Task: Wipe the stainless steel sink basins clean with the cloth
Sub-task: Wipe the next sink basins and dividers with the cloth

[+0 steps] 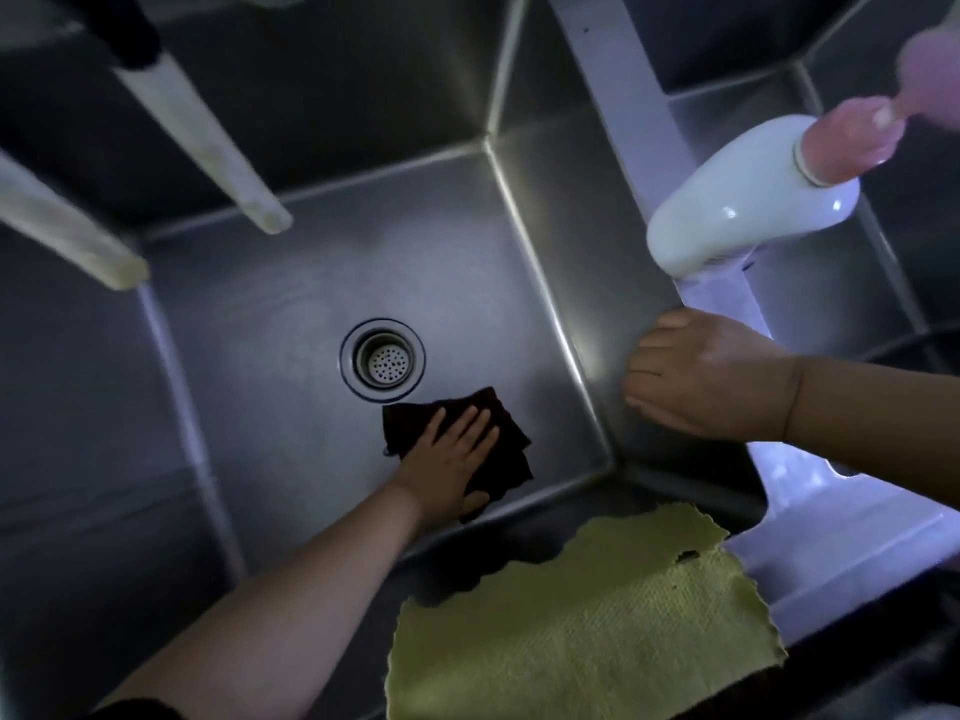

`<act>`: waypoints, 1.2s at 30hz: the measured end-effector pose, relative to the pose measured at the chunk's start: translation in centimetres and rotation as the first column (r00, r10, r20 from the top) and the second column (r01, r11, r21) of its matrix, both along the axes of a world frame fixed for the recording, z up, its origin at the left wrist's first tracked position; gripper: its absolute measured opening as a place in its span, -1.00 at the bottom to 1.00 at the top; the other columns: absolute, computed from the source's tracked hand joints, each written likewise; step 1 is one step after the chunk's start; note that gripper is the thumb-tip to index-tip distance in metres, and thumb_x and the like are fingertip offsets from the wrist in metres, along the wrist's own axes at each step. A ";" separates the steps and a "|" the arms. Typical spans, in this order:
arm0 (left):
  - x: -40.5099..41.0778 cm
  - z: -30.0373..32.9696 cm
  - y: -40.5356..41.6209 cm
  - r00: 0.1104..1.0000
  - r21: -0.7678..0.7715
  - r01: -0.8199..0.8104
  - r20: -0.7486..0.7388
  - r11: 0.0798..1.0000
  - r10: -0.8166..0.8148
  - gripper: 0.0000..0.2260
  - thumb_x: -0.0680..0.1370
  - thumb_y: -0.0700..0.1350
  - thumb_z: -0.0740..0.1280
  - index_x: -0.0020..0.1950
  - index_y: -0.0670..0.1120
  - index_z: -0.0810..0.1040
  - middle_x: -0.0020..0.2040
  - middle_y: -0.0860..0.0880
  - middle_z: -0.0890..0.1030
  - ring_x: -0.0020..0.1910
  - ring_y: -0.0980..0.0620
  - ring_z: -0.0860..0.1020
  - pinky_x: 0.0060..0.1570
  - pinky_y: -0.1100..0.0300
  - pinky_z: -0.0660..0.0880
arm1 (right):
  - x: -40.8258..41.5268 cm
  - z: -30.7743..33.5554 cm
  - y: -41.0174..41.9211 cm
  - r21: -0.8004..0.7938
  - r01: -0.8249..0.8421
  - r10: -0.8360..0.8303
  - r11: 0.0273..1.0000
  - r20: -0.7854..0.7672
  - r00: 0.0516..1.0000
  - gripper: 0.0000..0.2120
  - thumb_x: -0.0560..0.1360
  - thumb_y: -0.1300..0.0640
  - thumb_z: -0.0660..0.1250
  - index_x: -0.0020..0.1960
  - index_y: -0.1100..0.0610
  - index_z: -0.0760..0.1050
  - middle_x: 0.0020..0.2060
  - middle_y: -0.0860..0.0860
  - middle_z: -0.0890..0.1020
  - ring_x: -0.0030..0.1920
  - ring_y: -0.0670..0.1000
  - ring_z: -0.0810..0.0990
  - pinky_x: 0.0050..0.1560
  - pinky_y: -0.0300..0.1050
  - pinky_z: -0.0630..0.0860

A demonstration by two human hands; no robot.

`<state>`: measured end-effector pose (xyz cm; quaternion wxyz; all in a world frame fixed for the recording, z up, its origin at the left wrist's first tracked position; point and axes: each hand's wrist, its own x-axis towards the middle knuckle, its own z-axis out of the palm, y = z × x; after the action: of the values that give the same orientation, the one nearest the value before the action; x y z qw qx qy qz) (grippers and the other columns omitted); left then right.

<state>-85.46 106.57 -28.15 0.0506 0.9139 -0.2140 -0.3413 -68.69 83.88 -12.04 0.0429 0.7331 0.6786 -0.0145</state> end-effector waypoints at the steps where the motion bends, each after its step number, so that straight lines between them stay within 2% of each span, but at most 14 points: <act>1: -0.5 1.0 0.5 0.998 -0.010 -0.039 -0.044 0.999 0.039 -0.32 0.59 0.17 0.07 0.55 -0.06 -0.20 0.53 -0.06 -0.27 0.51 -0.05 -0.29 0.43 -0.08 -0.33 | -0.2 0.1 0.3 -0.042 -0.025 0.026 0.999 0.022 0.999 -0.79 0.37 0.20 0.33 -0.41 0.08 0.39 -0.50 0.03 0.41 -0.49 0.08 0.38 -0.35 -0.13 0.30; 4: -1.9 4.6 2.8 0.984 -0.008 -0.174 -0.023 0.985 0.174 -0.35 0.60 0.10 0.13 0.56 -0.04 -0.13 0.54 -0.04 -0.25 0.52 -0.03 -0.27 0.43 -0.06 -0.32 | -0.9 -0.2 1.5 -0.205 -0.068 0.071 0.976 0.006 0.997 -0.88 0.33 0.09 0.34 -0.35 0.09 0.50 -0.44 0.02 0.50 -0.47 0.07 0.45 -0.36 -0.14 0.37; 6: -3.0 7.2 5.0 0.960 -0.005 -0.282 -0.002 0.960 0.282 -0.38 0.59 0.06 0.15 0.57 -0.05 -0.04 0.57 -0.08 -0.13 0.53 -0.04 -0.22 0.44 -0.01 -0.29 | -1.6 -1.1 3.2 -0.270 -0.053 0.043 0.961 -0.043 0.998 -0.75 0.42 -0.04 0.17 -0.23 0.04 0.56 -0.33 -0.01 0.56 -0.39 0.06 0.53 -0.29 -0.13 0.44; 9: -4.7 10.8 8.3 0.905 0.064 -0.424 0.001 0.903 0.425 -0.45 0.62 0.09 0.09 0.56 -0.06 0.02 0.57 -0.05 0.02 0.54 0.01 -0.11 0.48 0.05 -0.15 | -3.3 -4.0 7.2 -0.270 -0.065 0.022 0.961 -0.160 0.987 -0.84 0.39 -0.06 0.34 -0.18 0.03 0.57 -0.27 -0.01 0.57 -0.31 0.04 0.57 -0.25 -0.15 0.48; 11: -5.7 12.7 10.1 0.878 0.126 -0.475 0.013 0.871 0.478 -0.46 0.63 0.11 0.04 0.56 -0.05 0.03 0.56 -0.03 0.07 0.54 0.02 -0.02 0.48 0.10 -0.08 | -4.7 -7.2 9.8 -0.351 -0.113 0.030 0.929 -0.232 0.972 -0.74 0.47 -0.04 0.33 0.08 0.07 0.58 0.01 0.07 0.59 -0.02 0.11 0.58 -0.04 -0.05 0.50; 13: -6.5 13.8 11.5 0.840 0.162 -0.538 0.023 0.827 0.542 -0.47 0.64 0.13 0.00 0.56 -0.04 0.01 0.56 -0.01 0.09 0.53 0.04 0.03 0.46 0.15 -0.04 | -6.3 -10.7 11.2 -0.545 -0.152 -0.004 0.824 -0.274 0.962 -0.56 0.59 -0.05 0.17 0.43 0.04 0.32 0.43 0.11 0.32 0.38 0.14 0.33 0.34 0.03 0.31; 15: -7.5 13.5 12.8 0.800 0.167 -0.594 0.026 0.787 0.599 -0.45 0.61 0.17 -0.12 0.55 -0.03 0.01 0.55 -0.01 0.11 0.53 0.05 0.06 0.45 0.20 -0.01 | -7.8 -13.8 11.7 -0.594 -0.226 0.069 0.772 -0.275 0.959 -0.44 0.60 -0.10 0.13 0.54 0.00 0.09 0.55 0.05 0.05 0.53 0.11 0.02 0.49 0.04 -0.02; 17: -8.1 12.5 13.5 0.752 0.138 -0.655 0.025 0.743 0.659 -0.37 0.51 0.18 -0.17 0.55 -0.02 0.06 0.54 -0.01 0.17 0.51 0.05 0.11 0.43 0.21 0.03 | -8.9 -16.4 11.7 -0.520 -0.263 0.182 0.812 -0.203 0.962 -0.39 0.52 -0.21 0.13 0.51 -0.03 0.18 0.52 0.06 0.17 0.52 0.13 0.08 0.48 0.13 0.00; 19: -8.4 11.2 13.9 0.721 0.103 -0.691 0.018 0.716 0.693 -0.47 0.59 0.17 -0.08 0.52 0.01 0.13 0.50 0.00 0.24 0.48 0.05 0.18 0.38 0.23 0.11 | -10.1 -18.6 12.4 -0.416 -0.257 0.207 0.872 -0.163 0.965 -0.37 0.46 -0.25 0.04 0.48 -0.04 0.24 0.48 0.07 0.27 0.49 0.15 0.14 0.44 0.19 0.03; 23: -8.2 10.0 15.1 0.636 -0.040 -0.767 0.076 0.640 0.768 -0.57 0.60 0.13 0.07 0.45 0.05 0.27 0.39 0.03 0.39 0.37 0.02 0.33 0.28 0.21 0.23 | -12.2 -21.6 18.2 -0.183 -0.237 0.198 0.954 -0.209 0.958 -0.35 0.48 -0.25 0.11 0.50 -0.03 0.17 0.50 0.10 0.21 0.50 0.21 0.06 0.44 0.27 -0.05; 27: -8.4 9.4 15.6 0.633 -0.055 -0.766 0.106 0.640 0.767 -0.53 0.58 0.17 -0.07 0.47 0.10 0.20 0.40 0.09 0.35 0.37 0.09 0.28 0.29 0.22 0.19 | -10.8 -23.3 26.2 -0.086 -0.018 0.000 0.996 -0.213 0.977 -0.34 0.47 -0.27 0.10 0.50 -0.02 0.20 0.50 0.10 0.22 0.50 0.25 0.10 0.44 0.33 -0.06; 30: -8.0 9.1 15.5 0.636 -0.027 -0.770 0.034 0.637 0.771 -0.53 0.62 0.13 0.03 0.51 0.06 0.12 0.45 0.07 0.27 0.42 0.07 0.21 0.36 0.18 0.14 | -7.2 -23.1 30.8 -0.096 0.175 -0.189 0.980 -0.164 0.968 -0.32 0.48 -0.28 -0.01 0.52 -0.01 0.15 0.51 0.11 0.17 0.51 0.27 0.05 0.43 0.29 -0.13; 33: -8.2 8.5 15.5 0.662 0.021 -0.750 0.037 0.661 0.749 -0.54 0.62 0.14 0.06 0.49 0.02 0.18 0.42 0.05 0.32 0.40 0.05 0.24 0.35 0.15 0.19 | -2.8 -23.0 31.9 -0.143 0.317 -0.331 0.938 -0.095 0.939 -0.33 0.53 -0.28 -0.09 0.56 -0.03 -0.04 0.55 0.08 0.00 0.53 0.21 -0.11 0.45 0.21 -0.23; 36: -8.4 8.2 15.5 0.681 0.060 -0.732 0.036 0.679 0.731 -0.56 0.60 0.15 0.07 0.43 0.01 0.26 0.37 0.04 0.38 0.36 0.04 0.29 0.31 0.13 0.25 | 0.4 -22.8 29.9 -0.141 0.439 -0.452 0.887 -0.082 0.888 -0.31 0.50 -0.26 -0.20 0.56 0.01 -0.07 0.55 0.08 -0.04 0.54 0.18 -0.13 0.46 0.16 -0.21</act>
<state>-93.83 122.06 -19.91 0.1498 0.9260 0.1805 -0.2957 -68.28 113.79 -34.80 0.0437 0.8635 0.4912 -0.1056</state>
